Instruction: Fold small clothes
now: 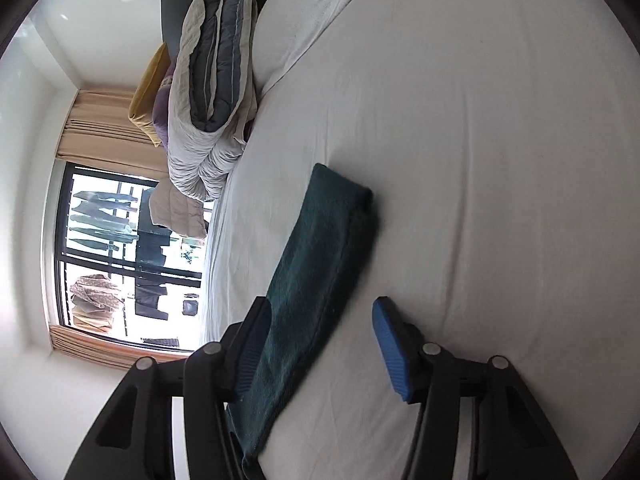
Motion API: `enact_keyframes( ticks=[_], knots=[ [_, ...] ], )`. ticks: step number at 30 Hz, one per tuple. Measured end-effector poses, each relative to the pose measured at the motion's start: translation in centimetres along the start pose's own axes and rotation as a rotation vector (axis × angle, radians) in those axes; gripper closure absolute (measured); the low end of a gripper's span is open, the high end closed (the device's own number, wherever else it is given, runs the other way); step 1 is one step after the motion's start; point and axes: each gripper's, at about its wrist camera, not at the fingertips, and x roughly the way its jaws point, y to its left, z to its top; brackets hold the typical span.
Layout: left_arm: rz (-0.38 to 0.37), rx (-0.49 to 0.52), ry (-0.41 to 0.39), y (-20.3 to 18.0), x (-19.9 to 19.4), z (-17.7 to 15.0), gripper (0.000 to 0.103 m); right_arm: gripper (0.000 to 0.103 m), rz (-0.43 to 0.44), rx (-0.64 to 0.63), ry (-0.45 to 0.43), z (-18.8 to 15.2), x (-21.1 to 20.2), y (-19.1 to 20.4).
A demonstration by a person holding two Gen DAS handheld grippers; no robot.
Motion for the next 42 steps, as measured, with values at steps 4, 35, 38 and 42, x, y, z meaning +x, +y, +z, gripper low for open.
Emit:
enact_keyframes(
  ticks=[4, 35, 38, 42],
  knots=[
    [0.013, -0.007, 0.021, 0.0, 0.3, -0.7, 0.090, 0.050, 0.022, 0.047, -0.013, 1.6, 2.2, 0.3],
    [-0.257, -0.424, 0.034, 16.4, 2.9, 2.2, 0.090, 0.089, 0.197, -1.237, 0.372, -46.0, 12.8, 31.1],
    [-0.345, -0.450, 0.082, 16.9, 4.3, 3.5, 0.090, 0.089, 0.180, -1.344, 0.358, -49.1, 13.1, 30.1],
    [-0.443, -0.488, 0.166, 17.2, 6.6, 5.5, 0.075, 0.089, 0.172, -1.396, 0.330, -49.9, 12.3, 28.3]
  ],
)
